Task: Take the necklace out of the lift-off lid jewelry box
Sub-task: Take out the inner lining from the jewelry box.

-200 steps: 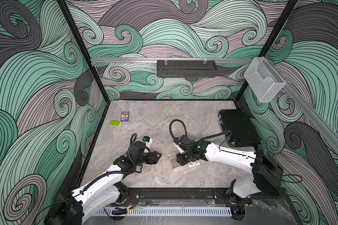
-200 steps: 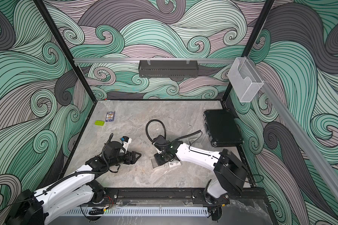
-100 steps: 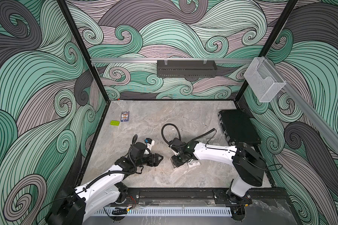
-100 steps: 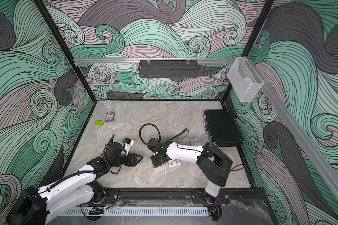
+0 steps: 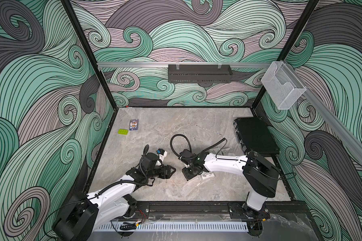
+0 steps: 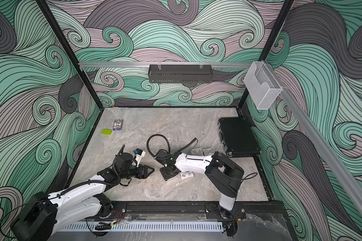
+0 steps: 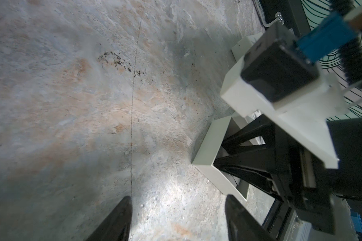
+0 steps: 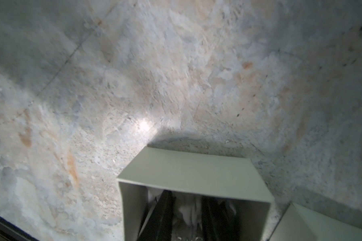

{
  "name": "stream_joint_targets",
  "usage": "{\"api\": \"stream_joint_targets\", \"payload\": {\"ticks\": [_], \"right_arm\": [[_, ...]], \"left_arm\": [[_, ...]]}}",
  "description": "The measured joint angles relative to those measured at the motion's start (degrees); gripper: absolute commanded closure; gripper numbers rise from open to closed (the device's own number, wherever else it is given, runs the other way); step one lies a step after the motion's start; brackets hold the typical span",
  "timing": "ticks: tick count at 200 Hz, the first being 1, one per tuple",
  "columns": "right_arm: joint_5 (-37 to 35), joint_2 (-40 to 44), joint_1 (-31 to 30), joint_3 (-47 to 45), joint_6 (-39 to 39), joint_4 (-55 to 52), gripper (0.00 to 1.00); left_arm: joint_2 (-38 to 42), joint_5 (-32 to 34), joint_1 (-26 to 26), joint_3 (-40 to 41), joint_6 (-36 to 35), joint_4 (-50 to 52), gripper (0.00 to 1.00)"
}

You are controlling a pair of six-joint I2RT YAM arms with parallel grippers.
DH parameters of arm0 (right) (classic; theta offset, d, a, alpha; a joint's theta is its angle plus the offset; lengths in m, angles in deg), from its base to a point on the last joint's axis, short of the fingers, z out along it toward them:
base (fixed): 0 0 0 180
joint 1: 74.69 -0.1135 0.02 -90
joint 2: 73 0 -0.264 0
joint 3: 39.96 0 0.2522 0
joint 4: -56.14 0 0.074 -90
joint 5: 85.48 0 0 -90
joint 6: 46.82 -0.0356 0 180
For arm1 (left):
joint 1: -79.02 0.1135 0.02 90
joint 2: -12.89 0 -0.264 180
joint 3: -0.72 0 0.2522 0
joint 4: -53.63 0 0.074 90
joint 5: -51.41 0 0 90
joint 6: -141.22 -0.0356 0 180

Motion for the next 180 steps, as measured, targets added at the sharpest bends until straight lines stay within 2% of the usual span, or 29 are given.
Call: {"api": "stream_joint_targets", "payload": {"ticks": [16,75,180], "right_arm": [[0.07,0.17,0.0,-0.52,0.09,1.36,0.89],[1.6,4.33,-0.02,-2.91,0.26,4.48,0.95],[5.29,9.07,-0.02,-4.24,0.28,6.99,0.97]], "left_arm": [[-1.03,-0.02,-0.28,0.0,0.17,-1.03,0.32],[-4.09,-0.02,-1.99,0.0,0.94,-3.58,0.33],[-6.91,1.16,-4.33,-0.11,1.49,-5.31,0.36]]}}
